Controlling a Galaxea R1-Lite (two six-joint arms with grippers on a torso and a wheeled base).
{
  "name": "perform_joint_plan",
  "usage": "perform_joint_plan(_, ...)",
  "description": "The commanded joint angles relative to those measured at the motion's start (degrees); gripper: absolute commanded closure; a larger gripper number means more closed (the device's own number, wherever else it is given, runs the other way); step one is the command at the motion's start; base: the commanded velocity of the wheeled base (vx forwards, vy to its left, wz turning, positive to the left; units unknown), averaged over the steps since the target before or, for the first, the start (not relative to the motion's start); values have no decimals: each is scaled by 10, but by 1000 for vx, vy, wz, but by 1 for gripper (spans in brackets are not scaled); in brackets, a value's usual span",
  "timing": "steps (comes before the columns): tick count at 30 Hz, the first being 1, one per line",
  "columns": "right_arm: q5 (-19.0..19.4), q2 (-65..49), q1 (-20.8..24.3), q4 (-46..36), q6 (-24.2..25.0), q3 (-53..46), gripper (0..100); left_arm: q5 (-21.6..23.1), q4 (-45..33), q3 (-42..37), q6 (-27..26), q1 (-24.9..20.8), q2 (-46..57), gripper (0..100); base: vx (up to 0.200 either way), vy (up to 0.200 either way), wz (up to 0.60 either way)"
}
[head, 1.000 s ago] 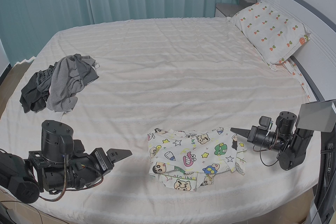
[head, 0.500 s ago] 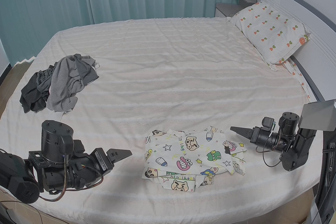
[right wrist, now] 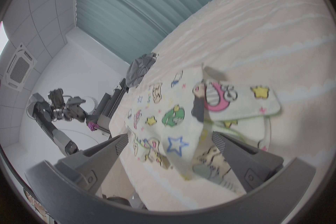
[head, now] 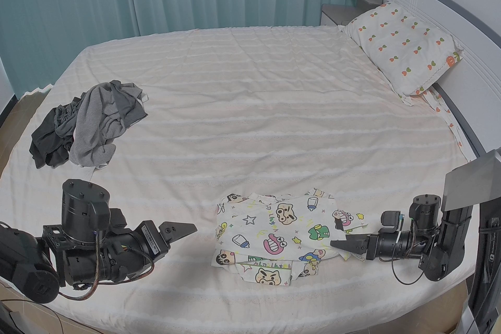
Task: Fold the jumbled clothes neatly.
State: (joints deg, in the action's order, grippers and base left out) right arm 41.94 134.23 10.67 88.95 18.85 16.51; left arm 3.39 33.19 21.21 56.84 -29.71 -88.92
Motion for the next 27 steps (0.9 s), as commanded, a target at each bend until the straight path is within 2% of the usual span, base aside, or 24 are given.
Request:
perform_joint_plan(1, 2, 16, 5, 4, -5, -8, 0, 0, 0, 1, 0, 0, -1, 0, 0, 0, 0)
perform_joint_plan(9, 0, 13, 8, 5, -22, 13, 0, 0, 0, 1, 0, 0, -3, 0, 0, 0, 0)
perform_joint_plan(22, -5, 12, 13, 5, -20, 34, 0, 0, 0, 1, 0, 0, -3, 0, 0, 0, 0)
perform_joint_plan(23, -5, 12, 13, 5, -19, 34, 100, 0, 0, 1, 0, 0, -3, 0, 0, 0, 0)
perform_joint_plan(27, -8, 8, 8, 5, -20, 25, 100, 0, 0, 0, 0, 0, -3, 0, 0, 0, 0)
